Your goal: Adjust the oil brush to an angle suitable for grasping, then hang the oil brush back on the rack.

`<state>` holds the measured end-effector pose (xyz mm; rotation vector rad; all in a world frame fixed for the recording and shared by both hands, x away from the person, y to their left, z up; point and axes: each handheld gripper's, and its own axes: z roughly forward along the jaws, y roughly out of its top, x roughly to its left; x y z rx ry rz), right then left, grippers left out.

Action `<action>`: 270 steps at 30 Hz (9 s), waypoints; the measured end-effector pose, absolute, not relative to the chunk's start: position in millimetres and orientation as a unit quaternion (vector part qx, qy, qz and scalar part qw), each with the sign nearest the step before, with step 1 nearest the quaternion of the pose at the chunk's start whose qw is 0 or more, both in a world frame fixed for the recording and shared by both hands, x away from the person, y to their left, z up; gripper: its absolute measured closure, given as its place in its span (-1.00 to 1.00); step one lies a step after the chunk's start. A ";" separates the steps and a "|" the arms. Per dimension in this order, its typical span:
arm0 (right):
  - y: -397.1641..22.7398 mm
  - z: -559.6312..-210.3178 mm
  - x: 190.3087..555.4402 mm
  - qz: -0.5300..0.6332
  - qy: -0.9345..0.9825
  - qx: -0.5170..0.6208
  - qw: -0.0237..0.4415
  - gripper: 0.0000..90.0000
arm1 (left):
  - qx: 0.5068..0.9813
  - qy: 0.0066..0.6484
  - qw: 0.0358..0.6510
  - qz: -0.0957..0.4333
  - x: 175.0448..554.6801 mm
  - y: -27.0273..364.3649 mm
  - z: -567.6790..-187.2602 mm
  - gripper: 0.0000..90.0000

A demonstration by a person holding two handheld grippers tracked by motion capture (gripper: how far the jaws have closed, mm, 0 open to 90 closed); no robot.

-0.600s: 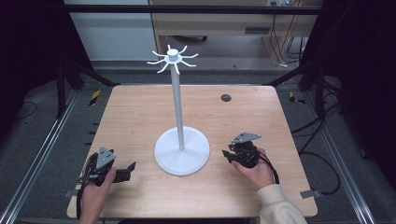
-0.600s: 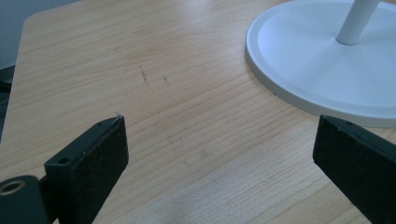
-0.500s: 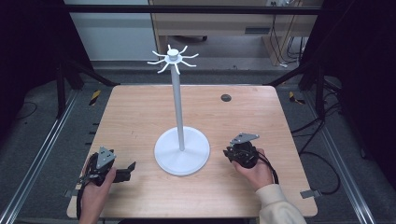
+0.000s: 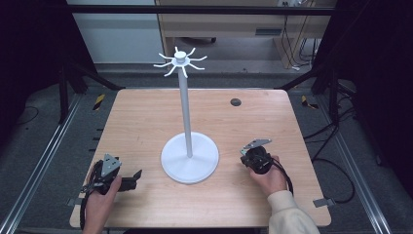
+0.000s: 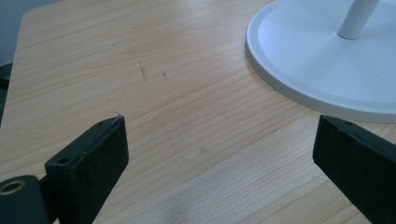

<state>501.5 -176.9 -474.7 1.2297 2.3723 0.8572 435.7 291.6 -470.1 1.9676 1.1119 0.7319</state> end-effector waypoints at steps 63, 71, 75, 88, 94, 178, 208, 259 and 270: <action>-223.7 -441.6 481.2 0.305 0.771 0.513 0.221 1.00 | 0.772 0.430 0.370 0.285 432.2 288.0 -471.6 -0.93; -216.4 -416.9 480.2 0.286 0.798 0.491 0.200 1.00 | 0.761 0.440 0.375 0.294 423.7 296.0 -466.6 -0.93; -213.4 -411.6 479.9 0.268 0.812 0.481 0.195 1.00 | 0.760 0.441 0.372 0.298 420.9 299.0 -464.2 -0.93; -228.8 -415.5 489.9 0.225 0.811 0.516 0.156 0.87 | 0.776 0.421 0.360 0.302 402.7 305.3 -462.9 -0.93; -229.5 -425.5 494.8 0.198 0.815 0.526 0.138 0.69 | 0.767 0.441 0.355 0.301 408.4 310.3 -465.2 -0.93; -220.2 -403.0 499.7 0.219 0.827 0.505 0.113 0.84 | 0.777 0.428 0.353 0.298 408.9 304.5 -465.4 -0.93; -173.5 -302.9 482.8 0.443 0.785 0.389 0.190 0.84 | 0.780 0.425 0.351 0.296 409.0 299.6 -468.4 -0.93; -156.1 -256.8 451.7 0.547 0.726 0.334 0.249 0.84 | 0.777 0.432 0.349 0.298 409.5 300.7 -468.3 -0.93; -158.4 -252.2 448.9 0.564 0.711 0.332 0.258 0.84 | 0.778 0.430 0.347 0.298 409.2 299.9 -468.4 -0.93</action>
